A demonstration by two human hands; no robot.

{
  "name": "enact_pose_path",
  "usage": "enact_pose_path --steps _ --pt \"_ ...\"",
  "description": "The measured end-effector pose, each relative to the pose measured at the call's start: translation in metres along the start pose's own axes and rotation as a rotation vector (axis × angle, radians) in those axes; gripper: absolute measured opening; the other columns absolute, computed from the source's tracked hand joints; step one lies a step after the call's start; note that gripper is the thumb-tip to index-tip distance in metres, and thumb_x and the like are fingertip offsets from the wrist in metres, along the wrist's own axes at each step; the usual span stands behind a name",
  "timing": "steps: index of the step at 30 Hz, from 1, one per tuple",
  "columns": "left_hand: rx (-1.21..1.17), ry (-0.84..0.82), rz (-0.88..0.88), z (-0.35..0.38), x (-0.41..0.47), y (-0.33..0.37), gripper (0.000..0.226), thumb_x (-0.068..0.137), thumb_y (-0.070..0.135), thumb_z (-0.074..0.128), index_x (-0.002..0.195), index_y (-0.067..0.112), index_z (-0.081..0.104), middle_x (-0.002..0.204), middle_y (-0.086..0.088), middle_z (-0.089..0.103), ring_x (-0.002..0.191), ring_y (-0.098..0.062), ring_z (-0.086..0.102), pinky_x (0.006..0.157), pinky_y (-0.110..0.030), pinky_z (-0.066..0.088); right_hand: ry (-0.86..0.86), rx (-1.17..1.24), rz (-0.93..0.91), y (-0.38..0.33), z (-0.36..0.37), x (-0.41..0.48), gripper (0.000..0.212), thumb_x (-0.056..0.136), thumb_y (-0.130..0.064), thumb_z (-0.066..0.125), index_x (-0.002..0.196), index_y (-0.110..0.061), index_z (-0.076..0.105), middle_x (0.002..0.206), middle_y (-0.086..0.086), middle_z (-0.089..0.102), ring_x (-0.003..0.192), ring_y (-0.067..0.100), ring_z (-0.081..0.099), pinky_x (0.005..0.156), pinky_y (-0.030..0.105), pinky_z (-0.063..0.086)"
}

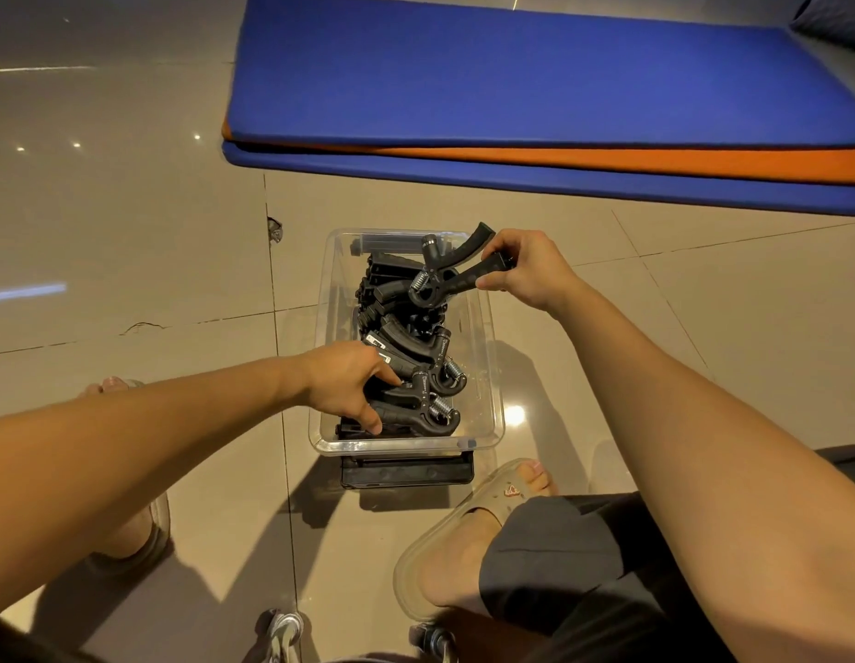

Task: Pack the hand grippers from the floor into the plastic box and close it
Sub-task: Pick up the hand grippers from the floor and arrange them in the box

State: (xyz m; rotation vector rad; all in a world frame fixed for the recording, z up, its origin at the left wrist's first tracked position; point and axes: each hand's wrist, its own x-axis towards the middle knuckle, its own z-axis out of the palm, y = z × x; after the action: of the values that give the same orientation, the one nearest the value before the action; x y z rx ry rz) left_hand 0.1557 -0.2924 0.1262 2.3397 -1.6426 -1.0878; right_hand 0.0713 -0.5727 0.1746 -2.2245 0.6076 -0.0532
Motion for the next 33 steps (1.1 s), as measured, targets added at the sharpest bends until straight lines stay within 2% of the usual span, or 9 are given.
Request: enact_pose_path --steps 3,7,12,17,22,27,33 --pt "-0.051 -0.048 -0.021 -0.006 0.001 -0.001 0.077 0.07 0.048 0.086 0.138 0.025 0.059 0.114 0.008 0.07 0.095 -0.006 0.06 0.087 -0.023 0.05 -0.017 0.011 0.001 -0.001 0.003 0.001 0.03 0.074 -0.012 0.088 0.098 -0.014 0.07 0.091 0.002 0.07 0.088 0.022 0.067 0.083 0.04 0.057" --pt "-0.196 -0.138 -0.028 -0.013 0.003 -0.002 0.061 0.072 0.039 0.088 0.128 0.026 0.068 0.094 0.019 0.072 0.082 0.002 0.066 0.074 -0.009 0.049 -0.039 0.025 -0.009 -0.006 0.007 0.003 0.028 0.074 -0.011 0.088 0.094 -0.017 0.07 0.085 -0.003 0.068 0.08 0.014 0.064 0.076 0.032 0.053" --pt "-0.075 -0.114 -0.065 -0.007 0.008 -0.003 0.077 0.07 0.048 0.086 0.139 0.024 0.059 0.114 0.008 0.068 0.101 -0.009 0.061 0.087 -0.023 0.048 -0.049 0.014 -0.012 -0.006 0.011 0.004 0.027 0.074 -0.011 0.088 0.089 -0.02 0.068 0.083 -0.003 0.066 0.078 0.015 0.061 0.074 0.032 0.052" --pt "0.102 0.047 -0.067 0.011 0.01 -0.006 0.088 0.069 0.06 0.082 0.144 0.024 0.053 0.128 0.005 0.067 0.113 -0.016 0.061 0.092 -0.031 0.05 -0.036 0.008 0.0 0.0 0.013 0.005 0.027 0.074 -0.012 0.089 0.09 -0.021 0.069 0.085 -0.004 0.067 0.083 0.019 0.064 0.078 0.035 0.054" --pt "0.255 0.066 -0.064 0.023 0.011 -0.007 0.086 0.069 0.069 0.077 0.141 0.028 0.055 0.122 0.006 0.069 0.11 -0.017 0.063 0.081 -0.029 0.048 -0.037 0.008 0.01 0.003 0.016 0.006 0.028 0.074 -0.012 0.088 0.09 -0.022 0.068 0.084 -0.005 0.066 0.08 0.015 0.062 0.075 0.031 0.051" --pt "0.237 0.06 -0.071 0.019 0.013 -0.007 0.077 0.071 0.066 0.077 0.138 0.033 0.057 0.122 0.009 0.069 0.112 -0.015 0.061 0.074 -0.028 0.039 -0.037 0.015 0.025 0.007 0.017 0.006 0.028 0.074 -0.011 0.088 0.094 -0.017 0.069 0.086 -0.002 0.067 0.081 0.016 0.064 0.077 0.031 0.052" --pt "0.25 0.044 -0.077 0.017 0.016 -0.006 0.076 0.071 0.065 0.077 0.138 0.036 0.057 0.125 0.01 0.068 0.116 -0.015 0.06 0.076 -0.027 0.04 -0.031 0.026 0.031 0.009 0.016 0.005 0.028 0.073 -0.01 0.089 0.094 -0.015 0.07 0.086 0.001 0.07 0.085 0.022 0.067 0.081 0.038 0.057"
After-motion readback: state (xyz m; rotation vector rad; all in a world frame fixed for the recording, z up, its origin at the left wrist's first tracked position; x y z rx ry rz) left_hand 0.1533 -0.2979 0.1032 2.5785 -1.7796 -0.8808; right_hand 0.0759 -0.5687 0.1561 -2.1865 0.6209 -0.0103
